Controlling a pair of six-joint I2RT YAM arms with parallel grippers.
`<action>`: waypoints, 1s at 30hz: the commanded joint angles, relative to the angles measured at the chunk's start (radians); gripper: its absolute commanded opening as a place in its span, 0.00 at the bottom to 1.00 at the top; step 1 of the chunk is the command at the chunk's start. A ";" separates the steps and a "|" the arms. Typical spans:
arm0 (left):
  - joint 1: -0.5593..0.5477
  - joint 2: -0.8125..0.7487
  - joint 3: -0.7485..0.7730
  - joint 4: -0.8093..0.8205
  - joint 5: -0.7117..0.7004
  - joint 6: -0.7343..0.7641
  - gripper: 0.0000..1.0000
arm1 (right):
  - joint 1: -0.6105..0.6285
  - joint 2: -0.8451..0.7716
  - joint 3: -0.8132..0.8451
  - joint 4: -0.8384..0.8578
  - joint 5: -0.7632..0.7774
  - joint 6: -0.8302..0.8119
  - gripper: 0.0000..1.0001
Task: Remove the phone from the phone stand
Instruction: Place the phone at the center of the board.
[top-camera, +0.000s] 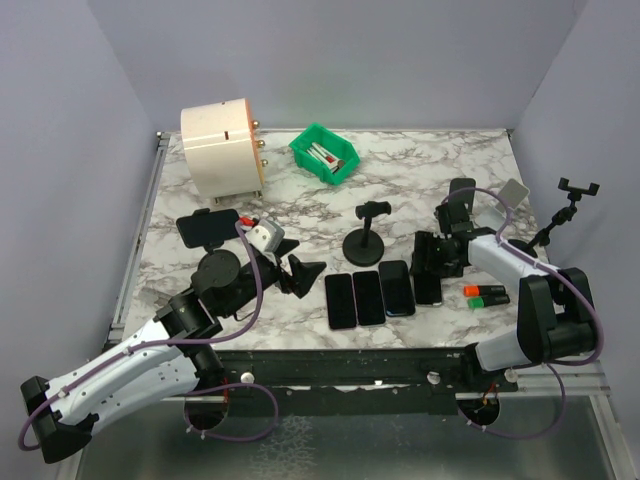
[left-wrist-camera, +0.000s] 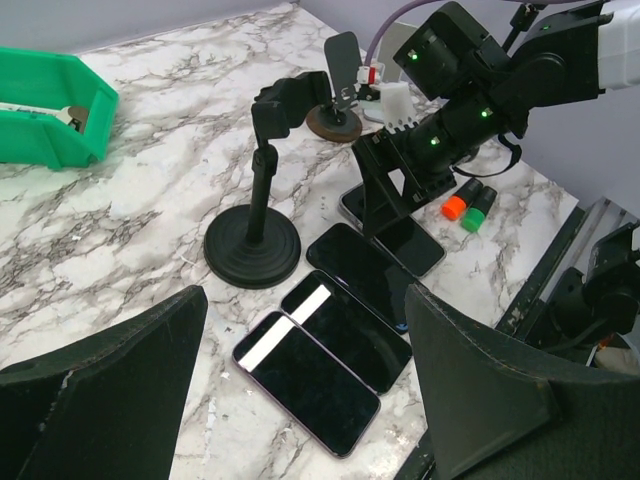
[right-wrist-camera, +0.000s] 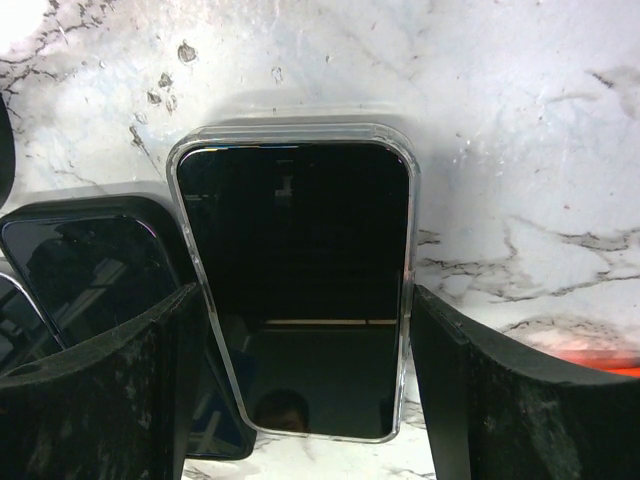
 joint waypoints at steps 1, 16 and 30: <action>0.004 0.001 0.008 0.007 0.018 -0.008 0.81 | 0.017 0.013 0.020 -0.100 -0.026 0.026 0.45; 0.004 -0.010 0.006 0.006 0.009 -0.009 0.82 | 0.019 -0.036 0.049 -0.131 0.026 0.028 0.98; 0.004 -0.002 0.006 0.004 0.006 -0.005 0.82 | 0.006 -0.268 0.117 -0.106 0.184 0.137 0.96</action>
